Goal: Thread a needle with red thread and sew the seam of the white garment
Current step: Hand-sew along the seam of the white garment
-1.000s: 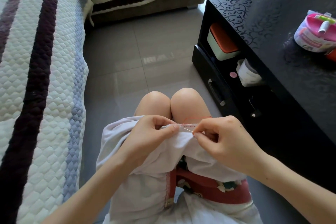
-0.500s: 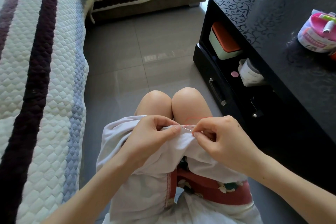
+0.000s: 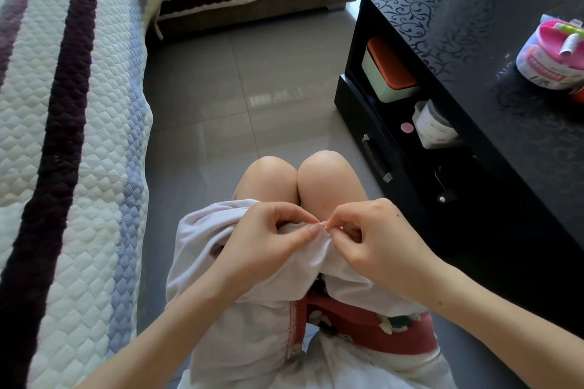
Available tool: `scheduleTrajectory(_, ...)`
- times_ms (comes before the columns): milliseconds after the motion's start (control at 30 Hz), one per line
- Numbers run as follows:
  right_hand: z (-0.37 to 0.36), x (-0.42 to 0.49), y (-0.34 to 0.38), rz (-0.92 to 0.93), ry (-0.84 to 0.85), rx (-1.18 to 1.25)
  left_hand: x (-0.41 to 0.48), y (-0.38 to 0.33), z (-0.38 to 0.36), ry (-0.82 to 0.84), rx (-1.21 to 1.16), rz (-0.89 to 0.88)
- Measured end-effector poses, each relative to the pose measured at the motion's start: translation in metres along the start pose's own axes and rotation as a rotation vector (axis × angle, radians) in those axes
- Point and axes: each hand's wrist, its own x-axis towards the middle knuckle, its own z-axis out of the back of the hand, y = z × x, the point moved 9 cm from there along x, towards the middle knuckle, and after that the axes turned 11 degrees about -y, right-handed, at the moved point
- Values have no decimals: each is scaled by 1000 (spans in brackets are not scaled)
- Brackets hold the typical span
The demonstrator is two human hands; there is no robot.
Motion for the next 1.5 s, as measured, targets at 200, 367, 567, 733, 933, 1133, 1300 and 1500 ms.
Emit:
scheduleTrajectory(200,8,-4,-10,-92,20,193,2,12,0,29,4,86)
scheduleTrajectory(367,7,-5,-18,-202,73,349,1,8,-2,24,1,86)
scheduleTrajectory(567,5,-6,-23,-357,137,607,0,12,-9,127,-102,146)
scheduleTrajectory(733,-2,-10,-28,-412,195,702,-2,12,-15,222,-264,186)
scheduleTrajectory(933,-10,-14,-27,-393,213,762,-5,14,-24,314,-441,244)
scheduleTrajectory(1133,-12,-13,-22,-332,230,663,-2,21,-21,277,-450,266)
scheduleTrajectory(1300,-3,-14,-38,-362,181,569,-1,24,-20,231,-473,290)
scheduleTrajectory(1500,-13,-7,-19,-342,88,679,-2,19,-24,221,-436,257)
